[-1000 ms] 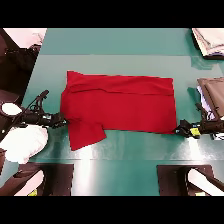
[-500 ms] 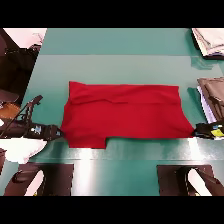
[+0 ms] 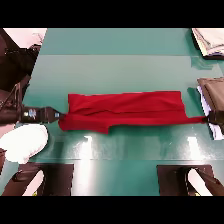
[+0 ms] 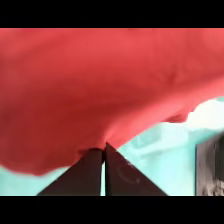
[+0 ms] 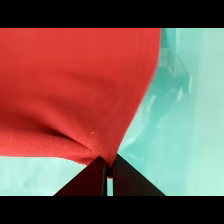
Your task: Fold the shirts.
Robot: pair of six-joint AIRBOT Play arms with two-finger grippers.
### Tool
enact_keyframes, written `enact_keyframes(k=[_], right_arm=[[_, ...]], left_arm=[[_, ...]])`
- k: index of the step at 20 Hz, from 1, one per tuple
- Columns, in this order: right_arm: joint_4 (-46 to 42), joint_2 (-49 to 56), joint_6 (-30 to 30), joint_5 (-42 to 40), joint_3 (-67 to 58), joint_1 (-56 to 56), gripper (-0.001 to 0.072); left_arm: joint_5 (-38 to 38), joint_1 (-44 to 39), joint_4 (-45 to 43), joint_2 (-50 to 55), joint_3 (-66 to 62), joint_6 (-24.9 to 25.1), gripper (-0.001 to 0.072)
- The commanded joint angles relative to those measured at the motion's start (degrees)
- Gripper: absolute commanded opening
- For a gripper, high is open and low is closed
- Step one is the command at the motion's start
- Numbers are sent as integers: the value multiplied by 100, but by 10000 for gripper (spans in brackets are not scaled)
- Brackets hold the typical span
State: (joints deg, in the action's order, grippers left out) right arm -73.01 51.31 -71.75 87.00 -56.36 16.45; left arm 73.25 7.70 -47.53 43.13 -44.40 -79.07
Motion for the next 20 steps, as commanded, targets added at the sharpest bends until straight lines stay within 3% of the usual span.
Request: enact_keyframes(k=[1, 7, 12, 13, 14, 15, 16, 17, 20], right_arm=[[444, 994, -20, -444, -492, -4, 15], [859, 2420, -24, -1067, -898, -323, 15], [911, 3228, -387, -1707, -1436, -767, 17], [911, 3340, -507, -1845, -1554, -824, 21], [916, 3447, -531, -1971, -1709, -872, 104], [916, 3528, -531, -2026, -1856, -922, 311], [907, 3589, -529, -2026, -2026, -935, 506], [901, 3617, -527, -1897, -2210, -920, 553], [901, 3611, -142, -1069, -2544, -667, 552]], left_arm=[[-728, 7, 116, 1117, -376, 435, 26], [-1416, 7, 455, 2830, -944, 754, 27], [-1891, 7, 533, 3329, -1285, 962, 30], [-2055, 9, 573, 3327, -1287, 953, 165], [-2190, 9, 634, 3327, -1287, 944, 463], [-2260, 9, 717, 3327, -1287, 898, 580], [-2277, 9, 809, 3318, -1292, 885, 553], [-2203, 9, 820, 3296, -1338, 885, 552], [-1471, 7, 817, 3292, -1646, 901, 550]])
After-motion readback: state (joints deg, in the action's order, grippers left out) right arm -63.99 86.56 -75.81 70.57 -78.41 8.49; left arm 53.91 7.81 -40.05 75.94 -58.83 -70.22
